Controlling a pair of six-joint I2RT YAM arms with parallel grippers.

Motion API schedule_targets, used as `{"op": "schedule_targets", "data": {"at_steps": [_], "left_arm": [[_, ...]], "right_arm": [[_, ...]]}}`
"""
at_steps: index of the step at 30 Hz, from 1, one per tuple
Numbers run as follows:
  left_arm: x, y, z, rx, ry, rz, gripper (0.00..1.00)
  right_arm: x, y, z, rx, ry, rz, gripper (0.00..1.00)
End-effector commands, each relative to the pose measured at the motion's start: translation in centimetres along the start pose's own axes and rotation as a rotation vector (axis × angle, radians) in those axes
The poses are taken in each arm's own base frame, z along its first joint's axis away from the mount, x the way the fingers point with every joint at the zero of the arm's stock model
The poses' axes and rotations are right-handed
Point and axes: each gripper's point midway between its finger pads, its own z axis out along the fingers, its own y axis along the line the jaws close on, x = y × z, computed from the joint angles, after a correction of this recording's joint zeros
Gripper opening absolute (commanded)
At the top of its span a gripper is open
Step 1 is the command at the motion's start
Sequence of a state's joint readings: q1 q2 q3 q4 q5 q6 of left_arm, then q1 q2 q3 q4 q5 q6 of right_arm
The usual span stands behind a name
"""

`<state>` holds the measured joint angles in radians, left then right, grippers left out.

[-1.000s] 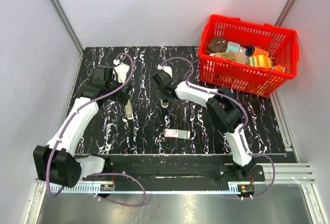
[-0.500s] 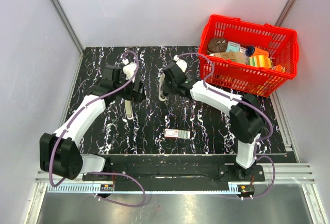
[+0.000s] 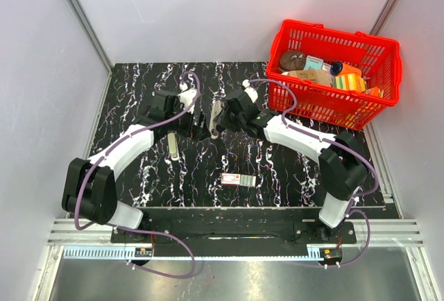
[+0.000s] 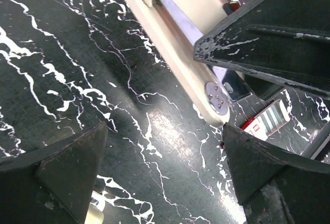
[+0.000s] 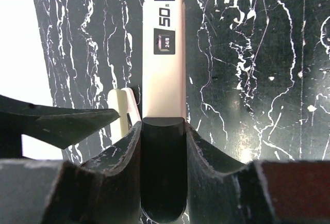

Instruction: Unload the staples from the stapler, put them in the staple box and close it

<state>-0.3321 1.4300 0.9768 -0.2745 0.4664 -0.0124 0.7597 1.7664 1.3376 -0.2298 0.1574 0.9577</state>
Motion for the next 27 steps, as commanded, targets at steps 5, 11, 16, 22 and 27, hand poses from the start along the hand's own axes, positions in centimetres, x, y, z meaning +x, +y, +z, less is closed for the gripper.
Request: {"op": "schedule_targets", "data": {"at_steps": [5, 11, 16, 22, 27], "left_arm": [[-0.7, -2.0, 1.4, 0.136, -0.009, 0.082, 0.97], [0.3, -1.4, 2.6, 0.14, 0.026, 0.098, 0.68], [0.6, -1.7, 2.6, 0.174, 0.051, 0.113, 0.48], [0.8, -1.7, 2.2, 0.173, 0.066, 0.144, 0.26], [0.8, -0.7, 1.7, 0.113, 0.07, 0.204, 0.12]], "right_arm": [[-2.0, 6.1, -2.5, -0.227, -0.055, 0.082, 0.0], [-1.3, 7.1, -3.6, -0.288, -0.021, 0.086, 0.0], [-0.5, 7.2, -3.8, -0.323, 0.012, 0.083, 0.0], [0.9, 6.9, -4.1, -0.356, 0.062, 0.064, 0.0], [1.8, 6.3, -4.5, -0.371, 0.089, -0.017, 0.0]]}}
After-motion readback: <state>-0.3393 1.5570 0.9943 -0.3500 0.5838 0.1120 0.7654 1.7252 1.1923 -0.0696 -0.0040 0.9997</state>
